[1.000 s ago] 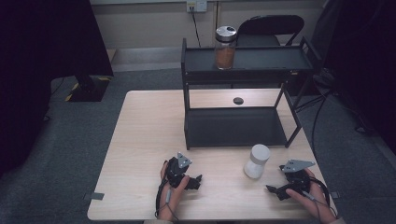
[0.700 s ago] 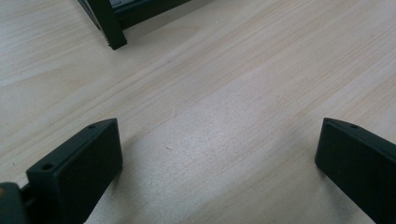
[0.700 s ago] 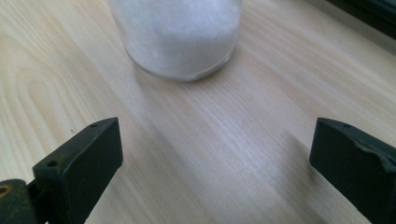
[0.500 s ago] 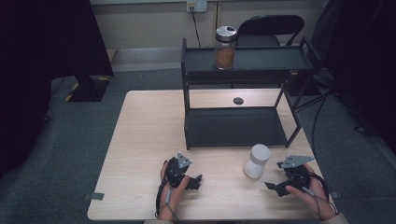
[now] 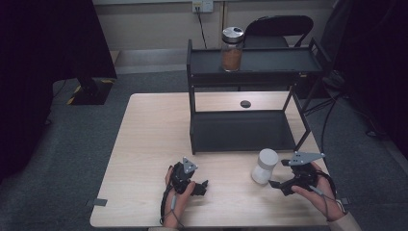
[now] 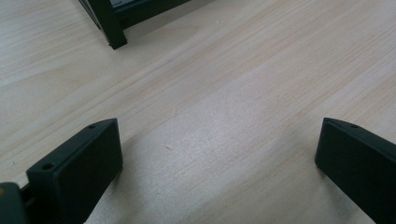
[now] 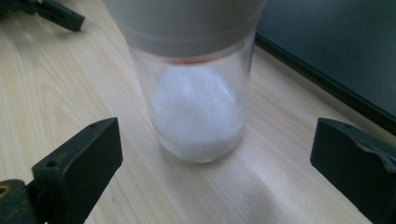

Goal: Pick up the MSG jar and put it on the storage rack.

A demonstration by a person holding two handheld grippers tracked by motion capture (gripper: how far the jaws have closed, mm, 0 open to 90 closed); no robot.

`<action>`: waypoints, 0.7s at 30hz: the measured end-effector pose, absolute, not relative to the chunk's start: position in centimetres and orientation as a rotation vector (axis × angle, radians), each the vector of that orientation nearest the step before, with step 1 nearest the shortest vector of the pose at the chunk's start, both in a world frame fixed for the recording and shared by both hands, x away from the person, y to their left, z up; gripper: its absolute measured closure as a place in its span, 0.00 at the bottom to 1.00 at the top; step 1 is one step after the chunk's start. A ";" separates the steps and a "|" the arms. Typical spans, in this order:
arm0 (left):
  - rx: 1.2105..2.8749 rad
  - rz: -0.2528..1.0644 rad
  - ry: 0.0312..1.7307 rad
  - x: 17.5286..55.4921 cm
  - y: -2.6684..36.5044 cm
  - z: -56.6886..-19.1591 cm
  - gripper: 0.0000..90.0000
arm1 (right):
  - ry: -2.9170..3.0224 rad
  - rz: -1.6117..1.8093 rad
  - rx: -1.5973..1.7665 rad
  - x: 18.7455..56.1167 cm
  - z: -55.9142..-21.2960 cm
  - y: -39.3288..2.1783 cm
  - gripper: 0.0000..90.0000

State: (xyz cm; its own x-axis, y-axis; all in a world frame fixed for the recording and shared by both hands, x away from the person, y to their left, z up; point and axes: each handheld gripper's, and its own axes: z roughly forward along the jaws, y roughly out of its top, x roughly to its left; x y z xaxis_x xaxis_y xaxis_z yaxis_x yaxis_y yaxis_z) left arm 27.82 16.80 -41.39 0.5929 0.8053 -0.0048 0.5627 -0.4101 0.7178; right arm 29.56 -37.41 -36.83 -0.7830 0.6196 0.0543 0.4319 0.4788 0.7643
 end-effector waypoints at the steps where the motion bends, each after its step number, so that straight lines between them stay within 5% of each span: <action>1: 2.129 0.451 1.079 27.8 16.8 -41.4 0.00 | 2.491 1.212 0.904 29.7 -36.6 -37.3 0.01; 13: 2.129 0.451 1.079 27.8 16.8 -41.4 0.00 | 2.435 1.302 0.891 30.3 -36.3 -36.3 0.02; 21: 2.129 0.451 1.079 27.8 16.8 -41.4 0.00 | 2.390 1.359 0.865 30.4 -37.1 -35.6 0.15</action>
State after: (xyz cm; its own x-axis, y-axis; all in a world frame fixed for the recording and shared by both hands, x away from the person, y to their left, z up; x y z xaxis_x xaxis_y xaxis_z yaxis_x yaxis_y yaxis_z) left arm 27.82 16.80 -41.39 0.5929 0.8052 -0.0048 0.5627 -0.4101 0.7178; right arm 30.41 -35.56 -37.10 -0.7895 0.6102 0.0662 0.3689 0.3855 0.8457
